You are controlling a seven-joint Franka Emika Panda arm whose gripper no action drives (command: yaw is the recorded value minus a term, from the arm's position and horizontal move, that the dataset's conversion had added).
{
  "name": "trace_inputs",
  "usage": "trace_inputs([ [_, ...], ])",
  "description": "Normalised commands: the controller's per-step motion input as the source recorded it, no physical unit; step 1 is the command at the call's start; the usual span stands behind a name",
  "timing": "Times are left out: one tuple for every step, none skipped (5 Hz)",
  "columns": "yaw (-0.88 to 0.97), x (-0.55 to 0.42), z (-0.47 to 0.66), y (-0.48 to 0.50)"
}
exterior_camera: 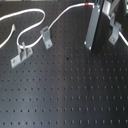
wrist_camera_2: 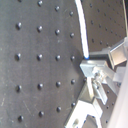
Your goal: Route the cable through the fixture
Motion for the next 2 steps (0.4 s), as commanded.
trace_inputs([
  [0.2, -0.352, 0.01, -0.347],
  [0.03, -0.007, 0.0, -0.007],
])
